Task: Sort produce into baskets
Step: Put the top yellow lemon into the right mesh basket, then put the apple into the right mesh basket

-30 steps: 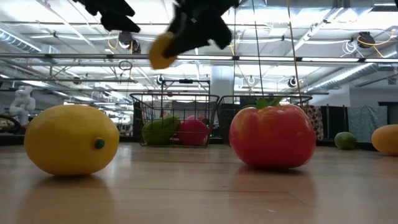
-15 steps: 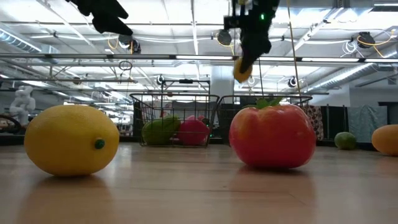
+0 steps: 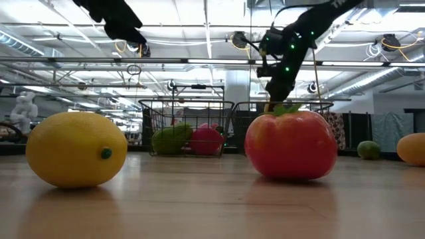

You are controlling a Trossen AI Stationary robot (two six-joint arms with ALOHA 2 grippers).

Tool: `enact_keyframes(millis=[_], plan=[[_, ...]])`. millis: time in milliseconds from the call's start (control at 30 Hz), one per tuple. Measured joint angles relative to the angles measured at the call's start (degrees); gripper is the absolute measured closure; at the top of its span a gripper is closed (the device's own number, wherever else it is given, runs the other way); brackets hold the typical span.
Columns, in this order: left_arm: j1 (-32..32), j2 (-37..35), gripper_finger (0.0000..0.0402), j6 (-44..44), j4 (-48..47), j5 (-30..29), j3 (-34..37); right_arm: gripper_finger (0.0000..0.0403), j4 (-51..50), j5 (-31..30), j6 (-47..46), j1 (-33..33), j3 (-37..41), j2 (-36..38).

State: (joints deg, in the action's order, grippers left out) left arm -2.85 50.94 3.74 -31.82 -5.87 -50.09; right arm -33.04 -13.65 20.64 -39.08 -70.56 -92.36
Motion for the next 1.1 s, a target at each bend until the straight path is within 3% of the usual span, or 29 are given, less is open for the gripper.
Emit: enact_keyframes(millis=[433, 567, 667, 867, 1100], plan=[[0.2, 3.1, 0.0065, 4.7, 0.1, 0.0, 0.0, 0.0104, 2.9, -0.3, -1.2, -2.4, 3.7, 0.6], [2.4, 4.8, 0.0065, 7.3, -1.4, 1.7, 1.1, 0.0102, 0.3, 12.9, -8.2, 0.9, 3.6, 6.1], [6.1, 6.3, 0.0065, 9.7, -3.1, 3.7, 1.1, 0.0102, -0.6, 19.2, -12.7, 6.4, 3.6, 10.7], [19.9, 7.6, 0.0066, 19.1, -2.1, 6.2, 1.1, 0.0102, 3.4, 19.1, -18.2, 22.7, 3.6, 17.6], [37.9, 10.9, 0.0066, 27.4, 5.2, 0.1, 1.1, 0.0102, 6.4, 7.7, -21.9, 42.5, 3.6, 17.2]])
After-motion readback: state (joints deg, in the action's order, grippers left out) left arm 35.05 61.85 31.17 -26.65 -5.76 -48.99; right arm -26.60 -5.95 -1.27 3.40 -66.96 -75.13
